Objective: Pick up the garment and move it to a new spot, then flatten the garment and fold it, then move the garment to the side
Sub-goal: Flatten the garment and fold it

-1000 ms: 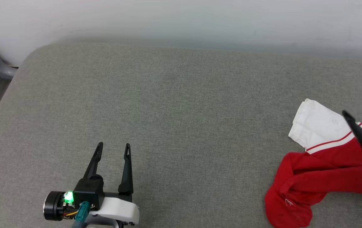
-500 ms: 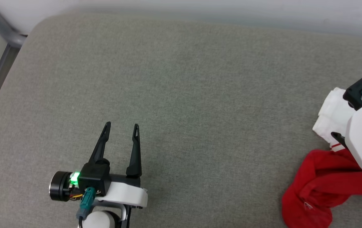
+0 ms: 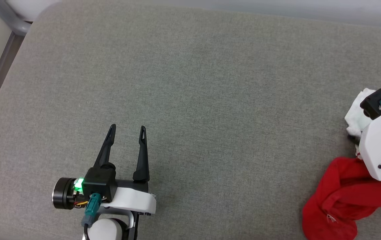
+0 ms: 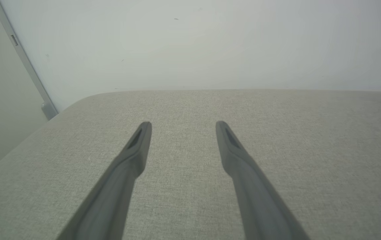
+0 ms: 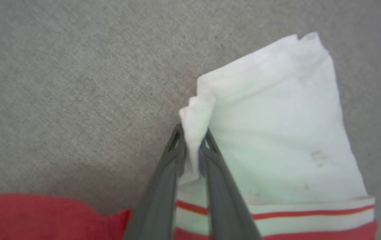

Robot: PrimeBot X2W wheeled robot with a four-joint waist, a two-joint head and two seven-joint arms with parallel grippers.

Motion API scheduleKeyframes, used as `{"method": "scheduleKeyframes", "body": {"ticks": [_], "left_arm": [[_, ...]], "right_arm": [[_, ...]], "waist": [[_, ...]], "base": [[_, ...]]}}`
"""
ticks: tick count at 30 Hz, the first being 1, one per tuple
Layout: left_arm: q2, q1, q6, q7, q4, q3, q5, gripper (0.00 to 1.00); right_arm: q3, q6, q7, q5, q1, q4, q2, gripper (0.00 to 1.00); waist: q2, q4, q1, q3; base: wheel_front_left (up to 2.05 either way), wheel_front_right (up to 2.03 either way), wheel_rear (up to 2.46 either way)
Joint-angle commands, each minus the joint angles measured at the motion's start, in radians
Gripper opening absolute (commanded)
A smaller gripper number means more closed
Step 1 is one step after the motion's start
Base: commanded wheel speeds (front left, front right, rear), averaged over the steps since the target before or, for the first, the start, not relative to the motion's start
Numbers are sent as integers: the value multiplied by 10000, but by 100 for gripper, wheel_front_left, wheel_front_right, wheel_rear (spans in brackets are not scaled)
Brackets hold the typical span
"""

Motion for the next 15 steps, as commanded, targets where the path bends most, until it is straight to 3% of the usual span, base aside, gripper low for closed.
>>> {"method": "scheduleKeyframes", "body": {"ticks": [1, 7, 15], "left_arm": [[-11, 107, 3, -24, 20, 47, 22, 100], [-9, 342, -55, -24, 85, 137, 100, 100], [-10, 596, -154, -24, 55, 183, 164, 100]], "right_arm": [[51, -9, -368, 10, -74, 186, 55, 0], [-739, -9, -2618, 130, -478, 192, 121, 0], [-1736, -9, -3997, -452, -726, -216, 634, 0]], "waist": [[0, -124, -1, -163], [0, -346, -1, -724], [0, -360, -1, -1145]], "base": [[0, 0, 0], [0, 0, 0], [0, 0, 0]]}}
